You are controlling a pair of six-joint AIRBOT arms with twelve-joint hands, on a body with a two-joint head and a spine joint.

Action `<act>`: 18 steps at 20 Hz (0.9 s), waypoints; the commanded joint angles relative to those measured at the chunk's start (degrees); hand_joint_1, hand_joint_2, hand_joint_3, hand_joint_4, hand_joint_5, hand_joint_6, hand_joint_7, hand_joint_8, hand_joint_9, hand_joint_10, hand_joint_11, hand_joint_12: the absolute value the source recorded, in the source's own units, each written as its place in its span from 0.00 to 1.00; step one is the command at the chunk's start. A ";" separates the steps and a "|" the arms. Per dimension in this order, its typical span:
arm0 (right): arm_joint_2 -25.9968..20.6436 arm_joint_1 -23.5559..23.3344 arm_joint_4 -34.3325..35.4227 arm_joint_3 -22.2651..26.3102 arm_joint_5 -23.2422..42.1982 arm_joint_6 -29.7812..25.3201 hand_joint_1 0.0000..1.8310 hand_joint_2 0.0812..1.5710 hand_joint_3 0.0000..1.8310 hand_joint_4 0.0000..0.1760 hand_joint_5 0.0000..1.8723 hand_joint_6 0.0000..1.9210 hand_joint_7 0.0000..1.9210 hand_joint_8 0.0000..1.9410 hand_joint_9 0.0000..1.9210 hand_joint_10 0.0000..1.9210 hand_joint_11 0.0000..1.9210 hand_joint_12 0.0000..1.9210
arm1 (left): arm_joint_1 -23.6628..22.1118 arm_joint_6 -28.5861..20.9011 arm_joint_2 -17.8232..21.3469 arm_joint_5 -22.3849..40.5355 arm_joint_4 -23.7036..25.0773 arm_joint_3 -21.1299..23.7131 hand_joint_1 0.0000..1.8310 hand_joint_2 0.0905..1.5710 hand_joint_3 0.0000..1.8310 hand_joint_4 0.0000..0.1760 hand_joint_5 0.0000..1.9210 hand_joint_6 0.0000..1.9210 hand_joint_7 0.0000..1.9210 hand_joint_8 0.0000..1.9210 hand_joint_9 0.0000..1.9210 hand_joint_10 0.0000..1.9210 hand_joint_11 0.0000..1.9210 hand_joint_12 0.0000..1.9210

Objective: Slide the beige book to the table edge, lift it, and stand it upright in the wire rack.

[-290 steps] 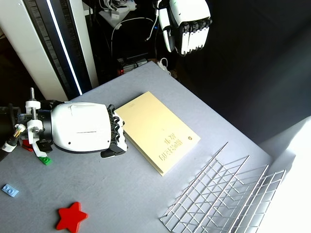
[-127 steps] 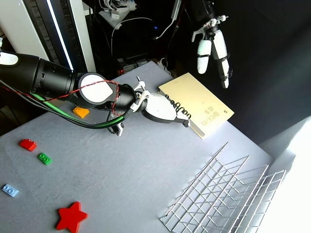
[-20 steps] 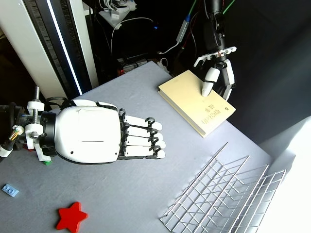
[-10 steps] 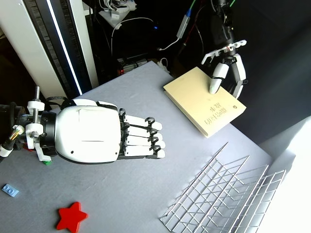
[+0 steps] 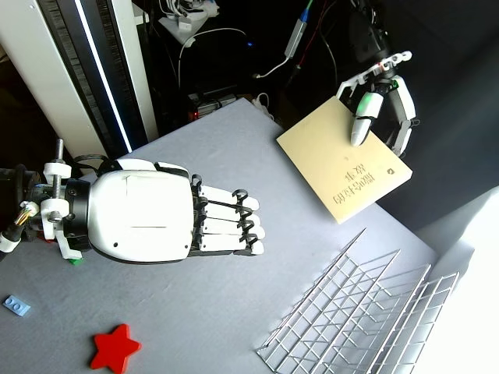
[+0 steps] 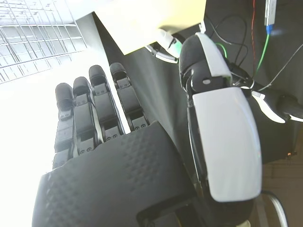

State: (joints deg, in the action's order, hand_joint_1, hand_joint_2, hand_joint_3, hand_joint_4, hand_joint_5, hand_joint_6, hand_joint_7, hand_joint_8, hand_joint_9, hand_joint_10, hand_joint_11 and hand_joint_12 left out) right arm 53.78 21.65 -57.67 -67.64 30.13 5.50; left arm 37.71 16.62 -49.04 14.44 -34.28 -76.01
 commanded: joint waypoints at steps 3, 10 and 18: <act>-0.34 -0.82 2.72 -0.05 4.06 0.00 0.07 0.74 0.00 0.00 0.06 0.00 0.08 0.00 0.06 0.00 0.00 0.23 | -4.35 1.99 1.17 6.15 -0.34 -1.39 0.67 0.76 0.00 0.00 0.39 0.59 0.45 0.76 0.43 0.86 0.32 0.98; -0.35 -0.83 2.73 -0.06 4.06 0.10 0.07 0.75 0.00 0.00 0.04 0.00 0.05 0.00 0.05 0.00 0.00 0.19 | -9.14 3.54 0.96 11.17 -0.34 -2.18 0.67 0.75 0.00 0.00 0.39 0.59 0.46 0.75 0.43 0.83 0.31 0.96; -0.35 -0.82 2.73 -0.06 4.06 0.13 0.04 0.75 0.00 0.00 0.05 0.00 0.08 0.00 0.07 0.00 0.00 0.22 | -12.66 1.60 0.44 23.06 2.49 -2.61 0.66 0.76 0.00 0.00 0.38 0.62 0.45 0.76 0.42 0.87 0.32 1.00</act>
State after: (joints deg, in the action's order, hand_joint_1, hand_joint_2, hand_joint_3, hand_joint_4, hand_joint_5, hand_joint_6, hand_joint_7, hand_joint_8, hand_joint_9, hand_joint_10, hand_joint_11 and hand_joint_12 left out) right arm 53.76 21.65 -57.67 -67.64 30.13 5.72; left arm 25.82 18.96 -48.97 29.02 -31.75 -78.11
